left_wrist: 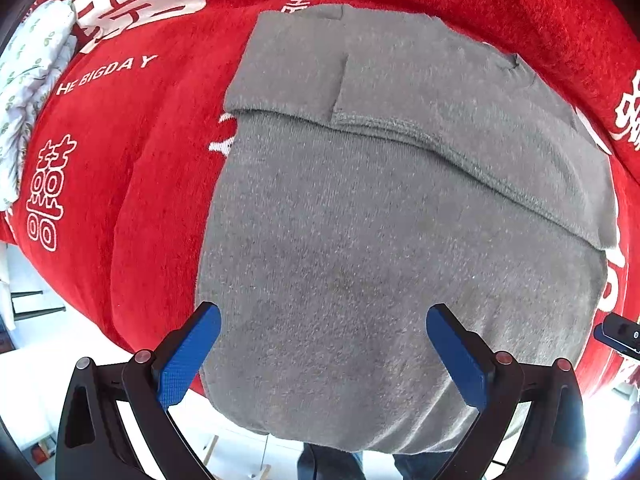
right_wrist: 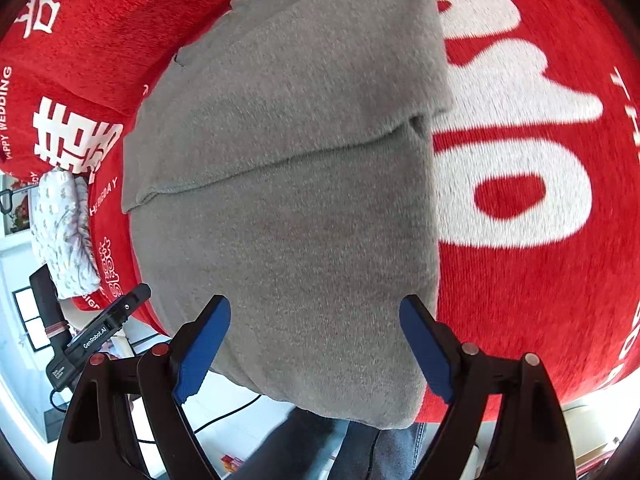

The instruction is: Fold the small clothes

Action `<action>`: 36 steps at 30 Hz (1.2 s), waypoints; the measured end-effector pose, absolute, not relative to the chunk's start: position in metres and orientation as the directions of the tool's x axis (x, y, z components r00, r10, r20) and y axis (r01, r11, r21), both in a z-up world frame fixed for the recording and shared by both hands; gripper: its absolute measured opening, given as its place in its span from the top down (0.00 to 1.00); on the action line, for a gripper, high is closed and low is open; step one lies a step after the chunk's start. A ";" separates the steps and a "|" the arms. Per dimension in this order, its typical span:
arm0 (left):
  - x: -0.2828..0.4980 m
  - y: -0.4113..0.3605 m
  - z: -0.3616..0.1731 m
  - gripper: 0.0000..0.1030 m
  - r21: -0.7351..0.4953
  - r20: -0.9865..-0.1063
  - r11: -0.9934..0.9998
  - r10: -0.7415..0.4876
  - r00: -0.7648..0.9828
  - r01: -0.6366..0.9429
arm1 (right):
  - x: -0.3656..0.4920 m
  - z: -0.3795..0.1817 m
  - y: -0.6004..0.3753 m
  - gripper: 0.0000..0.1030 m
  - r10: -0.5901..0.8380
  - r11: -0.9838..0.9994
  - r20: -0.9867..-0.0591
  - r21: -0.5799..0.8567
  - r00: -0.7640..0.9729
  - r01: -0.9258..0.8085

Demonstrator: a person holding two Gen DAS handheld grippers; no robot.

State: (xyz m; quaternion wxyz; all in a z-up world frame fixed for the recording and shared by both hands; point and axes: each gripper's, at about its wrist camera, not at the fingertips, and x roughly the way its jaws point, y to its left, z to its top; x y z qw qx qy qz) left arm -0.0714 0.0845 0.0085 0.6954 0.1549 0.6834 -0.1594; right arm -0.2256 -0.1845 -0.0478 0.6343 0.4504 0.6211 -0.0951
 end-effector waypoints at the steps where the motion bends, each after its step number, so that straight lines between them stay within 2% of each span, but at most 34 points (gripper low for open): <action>1: -0.072 0.086 0.007 0.00 -0.005 -1.000 0.898 -0.012 0.013 0.439 | -0.228 -0.049 -0.181 0.14 0.436 0.573 -0.875 0.450 0.210 0.685; 21: -0.111 0.219 -0.033 0.00 -0.040 -0.997 0.887 -0.004 -0.079 0.460 | -0.276 -0.056 -0.093 0.14 0.410 0.587 -0.895 0.408 0.178 0.699; 36: -0.161 0.245 -0.086 0.00 -0.158 -0.975 0.888 -0.072 -0.210 0.432 | -0.350 -0.121 -0.058 0.14 0.443 0.593 -0.894 0.346 0.065 0.727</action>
